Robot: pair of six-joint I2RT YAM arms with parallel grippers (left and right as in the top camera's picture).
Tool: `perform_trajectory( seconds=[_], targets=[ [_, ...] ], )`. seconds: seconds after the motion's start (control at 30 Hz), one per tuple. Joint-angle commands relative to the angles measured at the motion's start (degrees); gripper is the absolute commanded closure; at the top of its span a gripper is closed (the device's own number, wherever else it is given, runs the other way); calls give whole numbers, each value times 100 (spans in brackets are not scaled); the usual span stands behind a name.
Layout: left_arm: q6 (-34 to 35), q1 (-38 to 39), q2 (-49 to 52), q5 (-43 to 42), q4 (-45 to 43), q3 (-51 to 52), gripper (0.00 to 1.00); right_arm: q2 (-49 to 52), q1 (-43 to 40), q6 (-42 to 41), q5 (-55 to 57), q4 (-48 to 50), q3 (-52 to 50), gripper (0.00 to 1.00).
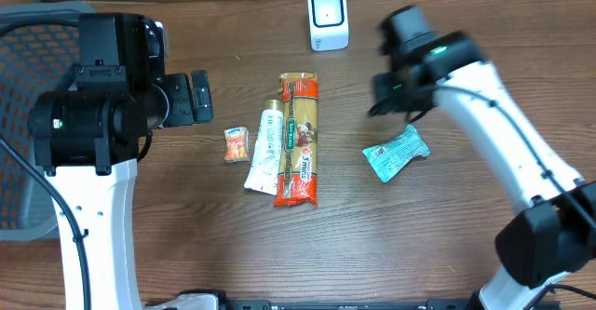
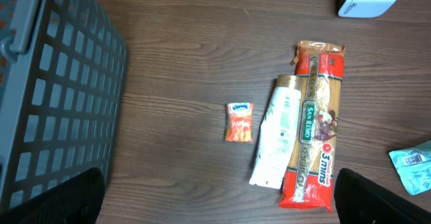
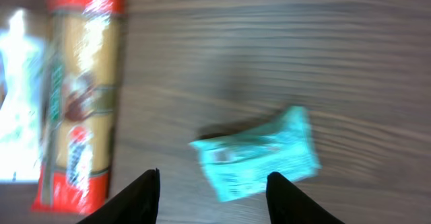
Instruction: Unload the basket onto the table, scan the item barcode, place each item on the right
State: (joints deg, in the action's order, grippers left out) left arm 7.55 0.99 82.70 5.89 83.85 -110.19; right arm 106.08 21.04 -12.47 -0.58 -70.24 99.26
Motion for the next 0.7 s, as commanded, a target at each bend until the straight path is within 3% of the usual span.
perform_trajectory(
  seconds=[0.0, 0.17, 0.33, 0.5, 0.67],
  targets=[
    [17, -44, 17, 68, -4, -7, 0, 127, -603, -74, -278, 76, -389, 44],
    [17, -44, 17, 68, -4, -7, 0, 140, -1438, 1427, -1237, 715, -1191, 27],
    [17, -44, 17, 68, -4, -7, 0, 140, -2096, 2741, -2557, 1335, -1904, 20],
    [17, -44, 17, 68, -4, -7, 0, 153, -2400, 3383, -3029, 1707, -2354, 20],
    [17, -44, 17, 68, -4, -7, 0, 356, -2406, 3373, -3276, 2107, -2601, 20]
  ],
)
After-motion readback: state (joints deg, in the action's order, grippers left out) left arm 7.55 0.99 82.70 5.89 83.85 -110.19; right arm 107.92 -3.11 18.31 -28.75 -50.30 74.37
